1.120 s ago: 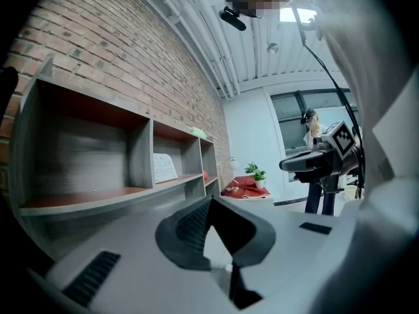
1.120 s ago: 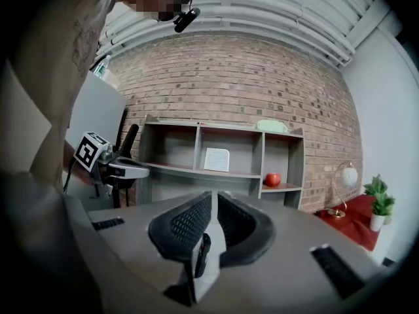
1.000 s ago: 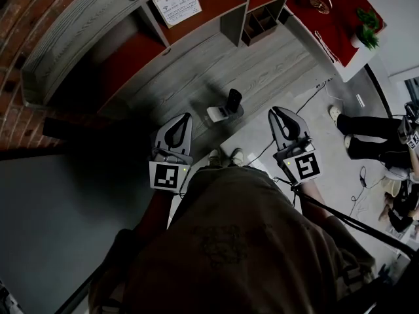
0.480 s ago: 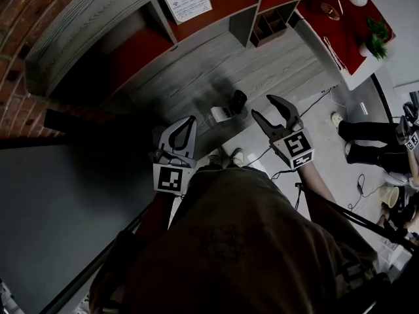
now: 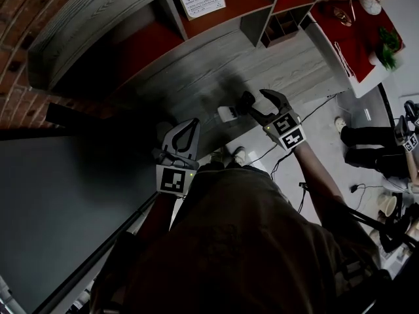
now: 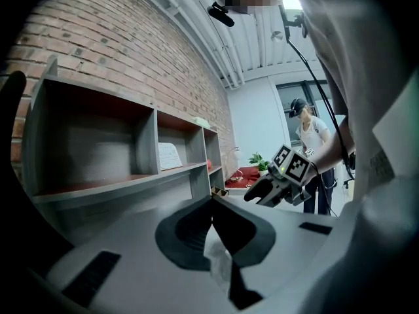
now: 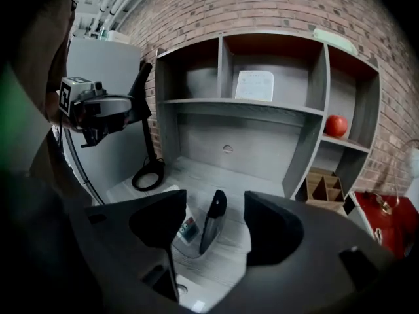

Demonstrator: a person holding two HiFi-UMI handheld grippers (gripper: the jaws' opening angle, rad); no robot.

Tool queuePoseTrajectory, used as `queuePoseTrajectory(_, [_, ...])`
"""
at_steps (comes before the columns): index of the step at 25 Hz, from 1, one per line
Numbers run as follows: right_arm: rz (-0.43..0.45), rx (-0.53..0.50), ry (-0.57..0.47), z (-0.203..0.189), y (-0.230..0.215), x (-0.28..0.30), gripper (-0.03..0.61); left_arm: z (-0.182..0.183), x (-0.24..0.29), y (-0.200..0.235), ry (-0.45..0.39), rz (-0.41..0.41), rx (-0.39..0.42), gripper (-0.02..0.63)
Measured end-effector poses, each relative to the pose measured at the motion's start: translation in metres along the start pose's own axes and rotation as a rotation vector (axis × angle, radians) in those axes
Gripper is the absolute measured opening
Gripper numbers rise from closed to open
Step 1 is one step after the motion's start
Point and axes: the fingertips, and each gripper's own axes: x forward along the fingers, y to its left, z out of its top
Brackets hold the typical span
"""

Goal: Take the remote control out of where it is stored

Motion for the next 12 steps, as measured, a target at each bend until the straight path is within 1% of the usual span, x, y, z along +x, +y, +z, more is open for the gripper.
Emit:
queuePoseTrajectory(5, [0.029, 0.028, 0.056, -0.014, 0.002, 0.028, 0.264, -0.004, 0.002, 0.0, 0.019, -0.008, 0.041, 0.011])
queuePoseTrajectory(9, [0.038, 0.035, 0.092, -0.029, 0.0, 0.046, 0.262, -0.008, 0.002, 0.002, 0.035, -0.006, 0.047, 0.011])
queuePoseTrajectory(12, [0.055, 0.067, 0.126, -0.037, 0.004, 0.054, 0.262, -0.011, 0.001, 0.004, 0.039, 0.001, 0.039, 0.011])
